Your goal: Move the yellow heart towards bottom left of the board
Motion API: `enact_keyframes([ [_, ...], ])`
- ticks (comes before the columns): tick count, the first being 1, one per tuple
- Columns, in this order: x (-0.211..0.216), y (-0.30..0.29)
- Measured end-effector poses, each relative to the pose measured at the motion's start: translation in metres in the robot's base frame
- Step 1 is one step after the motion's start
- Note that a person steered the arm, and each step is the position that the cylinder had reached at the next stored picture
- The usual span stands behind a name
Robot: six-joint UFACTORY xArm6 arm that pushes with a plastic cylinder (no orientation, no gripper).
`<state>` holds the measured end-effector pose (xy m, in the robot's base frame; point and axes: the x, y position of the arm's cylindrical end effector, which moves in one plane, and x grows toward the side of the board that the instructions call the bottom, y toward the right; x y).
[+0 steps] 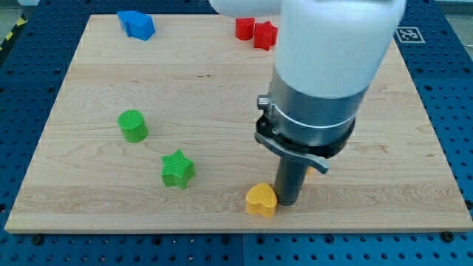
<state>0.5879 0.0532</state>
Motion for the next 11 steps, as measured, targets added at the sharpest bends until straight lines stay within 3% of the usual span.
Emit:
enact_keyframes([
  [3, 0.028, 0.006],
  [6, 0.02, 0.013],
  [7, 0.018, 0.005],
  [9, 0.018, -0.071],
  [11, 0.021, -0.074],
])
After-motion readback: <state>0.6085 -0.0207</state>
